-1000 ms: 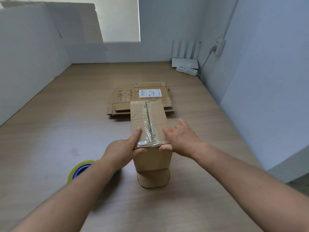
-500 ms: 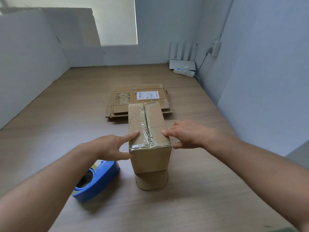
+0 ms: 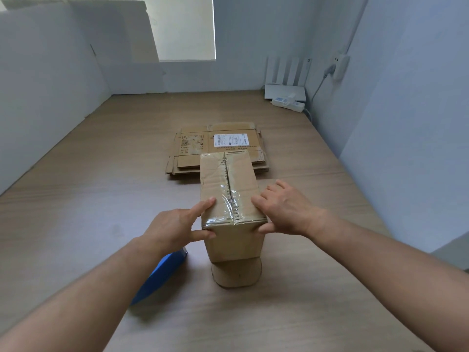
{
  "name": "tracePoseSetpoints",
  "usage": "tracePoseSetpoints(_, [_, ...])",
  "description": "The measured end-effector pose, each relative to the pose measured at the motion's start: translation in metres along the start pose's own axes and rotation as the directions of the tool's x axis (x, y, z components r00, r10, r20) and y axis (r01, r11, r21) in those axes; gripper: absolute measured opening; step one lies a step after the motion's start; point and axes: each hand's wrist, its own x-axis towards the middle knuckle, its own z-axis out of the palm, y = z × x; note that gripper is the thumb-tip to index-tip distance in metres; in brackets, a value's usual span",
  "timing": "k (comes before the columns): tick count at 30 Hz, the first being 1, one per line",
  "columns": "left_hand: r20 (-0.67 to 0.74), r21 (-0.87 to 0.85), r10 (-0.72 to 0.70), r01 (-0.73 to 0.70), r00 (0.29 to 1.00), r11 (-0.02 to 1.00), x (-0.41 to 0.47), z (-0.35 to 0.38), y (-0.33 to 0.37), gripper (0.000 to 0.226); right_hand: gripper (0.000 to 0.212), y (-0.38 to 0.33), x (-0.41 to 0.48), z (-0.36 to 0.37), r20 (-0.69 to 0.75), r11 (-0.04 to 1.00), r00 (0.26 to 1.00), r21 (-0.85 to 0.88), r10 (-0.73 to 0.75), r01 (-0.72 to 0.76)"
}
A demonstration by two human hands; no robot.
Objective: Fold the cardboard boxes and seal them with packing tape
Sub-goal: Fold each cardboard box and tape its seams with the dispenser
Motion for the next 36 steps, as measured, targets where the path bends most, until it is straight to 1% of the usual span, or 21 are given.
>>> tracePoseSetpoints(2, [-0.055,-0.110,-0.069,0.063,0.996,0.992,-0.002,0.011,0.008,0.079,0.064,-0.003,-0.002,0.002,-0.041,0.999,0.999,0.040,0.026,-0.024])
tracePoseSetpoints(5, [-0.113,-0.204,-0.145,0.120,0.983,0.972,-0.002,0.020,0.014,0.078,0.065,-0.011,-0.005,0.006,-0.118,0.994,0.988,0.060,0.100,-0.094])
tracePoseSetpoints(7, [-0.095,-0.262,-0.168,0.138,0.981,0.955,-0.004,0.020,0.016,0.088,0.069,-0.020,-0.004,0.009,-0.157,0.982,0.972,0.094,0.175,-0.161])
tracePoseSetpoints(8, [-0.066,-0.338,-0.187,0.154,0.980,0.928,-0.007,0.020,0.018,0.098,0.070,-0.024,-0.003,0.010,-0.164,0.977,0.966,0.113,0.200,-0.183])
tracePoseSetpoints(10, [-0.013,-0.557,-0.212,0.169,0.977,0.813,-0.021,0.023,0.025,0.119,0.071,-0.027,-0.005,0.012,-0.170,0.969,0.958,0.128,0.232,-0.212])
tracePoseSetpoints(11, [-0.023,-0.637,-0.217,0.152,0.976,0.756,-0.030,0.027,0.030,0.121,0.071,-0.027,-0.007,0.012,-0.172,0.965,0.954,0.131,0.247,-0.226])
tracePoseSetpoints(12, [-0.040,-0.673,-0.211,0.130,0.977,0.728,-0.038,0.034,0.036,0.118,0.071,-0.026,-0.009,0.013,-0.173,0.962,0.950,0.135,0.259,-0.237])
tracePoseSetpoints(14, [-0.057,-0.700,-0.185,0.093,0.981,0.708,-0.051,0.047,0.046,0.106,0.071,-0.025,-0.011,0.015,-0.168,0.959,0.948,0.136,0.270,-0.249])
tracePoseSetpoints(16, [-0.043,-0.749,-0.178,0.086,0.983,0.657,-0.054,0.055,0.053,0.100,0.070,-0.027,-0.011,0.016,-0.160,0.960,0.951,0.130,0.266,-0.246])
tracePoseSetpoints(17, [-0.024,-0.766,-0.185,0.101,0.983,0.635,-0.053,0.057,0.053,0.098,0.069,-0.028,-0.009,0.016,-0.165,0.961,0.951,0.133,0.262,-0.242])
tracePoseSetpoints(18, [0.002,-0.765,-0.183,0.119,0.983,0.633,-0.053,0.057,0.052,0.096,0.069,-0.028,-0.008,0.015,-0.172,0.962,0.950,0.135,0.260,-0.238])
tracePoseSetpoints(20, [0.073,-0.703,-0.177,0.177,0.981,0.689,-0.054,0.059,0.047,0.091,0.070,-0.029,-0.006,0.015,-0.163,0.964,0.955,0.131,0.250,-0.230])
tracePoseSetpoints(22, [0.107,-0.678,-0.228,0.239,0.968,0.695,-0.058,0.060,0.043,0.099,0.071,-0.028,-0.005,0.015,-0.145,0.967,0.960,0.122,0.238,-0.222])
tracePoseSetpoints(23, [0.076,-0.692,-0.261,0.239,0.962,0.681,-0.058,0.057,0.043,0.102,0.072,-0.027,-0.005,0.016,-0.140,0.968,0.962,0.118,0.236,-0.221])
tracePoseSetpoints(26, [-0.112,-0.716,-0.283,0.120,0.952,0.688,-0.044,0.036,0.047,0.096,0.078,-0.026,-0.006,0.018,-0.103,0.965,0.962,0.095,0.252,-0.243])
tracePoseSetpoints(27, [-0.144,-0.708,-0.291,0.107,0.946,0.698,-0.036,0.029,0.050,0.094,0.083,-0.028,-0.005,0.017,-0.103,0.956,0.953,0.108,0.285,-0.274])
tracePoseSetpoints(28, [-0.136,-0.698,-0.317,0.136,0.938,0.703,-0.027,0.023,0.053,0.091,0.088,-0.032,-0.003,0.014,-0.105,0.938,0.937,0.140,0.333,-0.318])
tracePoseSetpoints(31, [-0.033,-0.674,-0.427,0.295,0.904,0.677,-0.007,0.022,0.060,0.071,0.090,-0.049,0.002,0.011,-0.084,0.869,0.882,0.238,0.463,-0.434])
tracePoseSetpoints(33, [-0.037,-0.676,-0.460,0.317,0.887,0.666,-0.006,0.026,0.066,0.063,0.082,-0.055,0.000,0.015,-0.023,0.816,0.858,0.323,0.514,-0.480])
tracePoseSetpoints(34, [-0.053,-0.678,-0.471,0.315,0.881,0.665,-0.006,0.028,0.067,0.061,0.073,-0.056,-0.001,0.017,0.016,0.759,0.838,0.414,0.546,-0.502])
tracePoseSetpoints(36, [-0.073,-0.680,-0.486,0.313,0.871,0.663,-0.006,0.031,0.066,0.060,0.052,-0.059,0.000,0.019,0.087,0.587,0.796,0.628,0.599,-0.510])
